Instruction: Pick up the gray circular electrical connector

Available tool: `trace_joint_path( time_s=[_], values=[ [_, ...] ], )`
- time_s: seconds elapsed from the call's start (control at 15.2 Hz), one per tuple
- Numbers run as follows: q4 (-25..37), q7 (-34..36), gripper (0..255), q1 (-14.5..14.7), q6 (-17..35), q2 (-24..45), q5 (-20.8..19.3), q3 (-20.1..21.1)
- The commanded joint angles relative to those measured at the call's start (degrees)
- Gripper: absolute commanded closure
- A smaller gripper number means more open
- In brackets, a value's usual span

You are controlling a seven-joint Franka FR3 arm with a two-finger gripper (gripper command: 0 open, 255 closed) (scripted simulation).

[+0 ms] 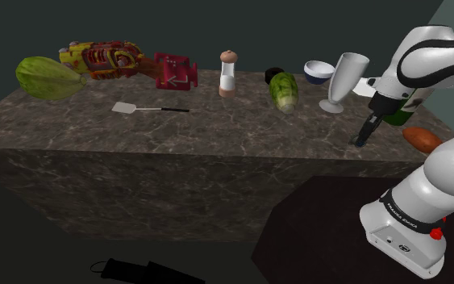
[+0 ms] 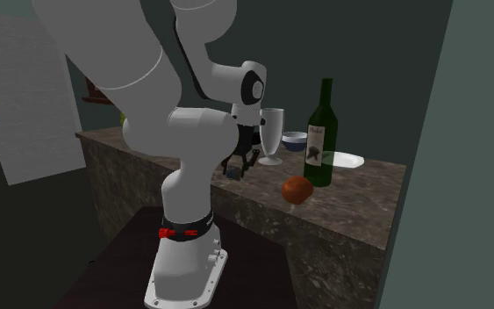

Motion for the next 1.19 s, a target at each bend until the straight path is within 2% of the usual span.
trace_joint_path(
  time_s=[0.0,0.13,1.12],
  values=[
    [0.0,0.0,255,0.0,0.0,0.0,0.0,0.0],
    [-0.1,0.0,255,0.0,0.1,0.0,0.0,0.0],
    [7.9,1.8,255,0.6,-15.8,-8.2,3.0,4.0]
  ],
)
